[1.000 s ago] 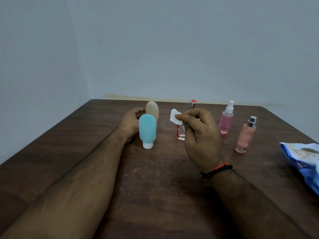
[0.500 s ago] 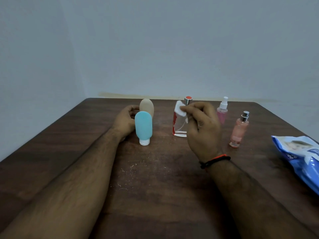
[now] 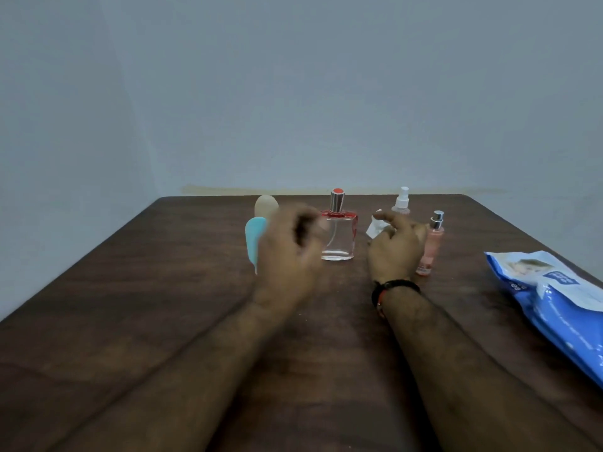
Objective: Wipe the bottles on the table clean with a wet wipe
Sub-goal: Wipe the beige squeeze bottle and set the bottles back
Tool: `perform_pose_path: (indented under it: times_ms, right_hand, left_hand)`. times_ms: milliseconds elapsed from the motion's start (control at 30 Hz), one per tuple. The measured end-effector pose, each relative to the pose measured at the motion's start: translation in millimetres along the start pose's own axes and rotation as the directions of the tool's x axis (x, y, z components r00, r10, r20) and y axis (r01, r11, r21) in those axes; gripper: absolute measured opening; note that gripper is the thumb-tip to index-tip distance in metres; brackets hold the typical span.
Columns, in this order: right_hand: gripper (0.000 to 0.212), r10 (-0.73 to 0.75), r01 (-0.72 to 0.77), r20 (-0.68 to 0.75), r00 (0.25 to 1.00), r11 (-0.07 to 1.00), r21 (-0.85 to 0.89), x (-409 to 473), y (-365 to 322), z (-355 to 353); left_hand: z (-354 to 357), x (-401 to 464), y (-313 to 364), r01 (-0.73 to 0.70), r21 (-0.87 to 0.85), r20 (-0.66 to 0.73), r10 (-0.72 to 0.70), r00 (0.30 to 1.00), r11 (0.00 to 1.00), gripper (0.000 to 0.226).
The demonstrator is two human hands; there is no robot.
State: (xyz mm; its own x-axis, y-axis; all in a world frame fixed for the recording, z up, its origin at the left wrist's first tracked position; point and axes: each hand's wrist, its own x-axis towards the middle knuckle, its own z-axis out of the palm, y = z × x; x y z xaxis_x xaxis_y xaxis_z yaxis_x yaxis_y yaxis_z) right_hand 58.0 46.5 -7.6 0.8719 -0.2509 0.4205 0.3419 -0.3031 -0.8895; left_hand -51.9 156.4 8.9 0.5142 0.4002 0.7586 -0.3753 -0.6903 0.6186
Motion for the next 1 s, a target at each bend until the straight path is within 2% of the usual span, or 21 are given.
perform_pose_path:
  times_ms: [67,133,300,433,567,833,1000]
  right_hand:
    - [0.036,-0.009,0.012,0.055,0.998,0.999,-0.051,-0.9,3.2,2.4]
    - [0.032,0.0,0.014,0.13,0.991,0.994,-0.111,-1.5,4.5,3.7]
    - [0.034,0.042,-0.005,0.254,0.966,0.989,-0.147,-3.3,4.1,8.1]
    - [0.041,0.064,0.005,0.33,0.942,0.979,-0.203,-4.5,6.7,8.3]
    - [0.044,0.088,0.0,0.372,0.924,0.973,-0.231,-3.3,8.5,7.3]
    - [0.041,0.073,0.022,0.394,0.916,0.972,-0.232,-5.3,9.4,10.4]
    - [0.039,0.031,0.044,0.35,0.936,0.978,-0.205,-10.2,4.5,1.4]
  left_hand:
    - [26.3,-19.3,6.6,0.11,0.03,0.131,-0.113,0.985,0.993,0.011]
    - [41.6,-23.8,-2.1,0.198,0.129,0.203,-0.221,0.954,0.972,0.027]
    - [52.2,-18.2,-22.0,0.322,0.34,0.193,-0.4,0.896,0.884,0.065]
    - [60.6,-7.9,-30.0,0.496,0.308,0.253,-0.572,0.78,0.812,0.075]
    - [62.5,-1.9,-33.3,0.526,0.299,0.284,-0.6,0.748,0.797,0.072]
    - [57.8,-5.1,-34.5,0.526,0.289,0.265,-0.595,0.759,0.8,0.067]
    - [56.8,-8.4,-28.1,0.564,0.271,0.276,-0.624,0.731,0.78,0.085]
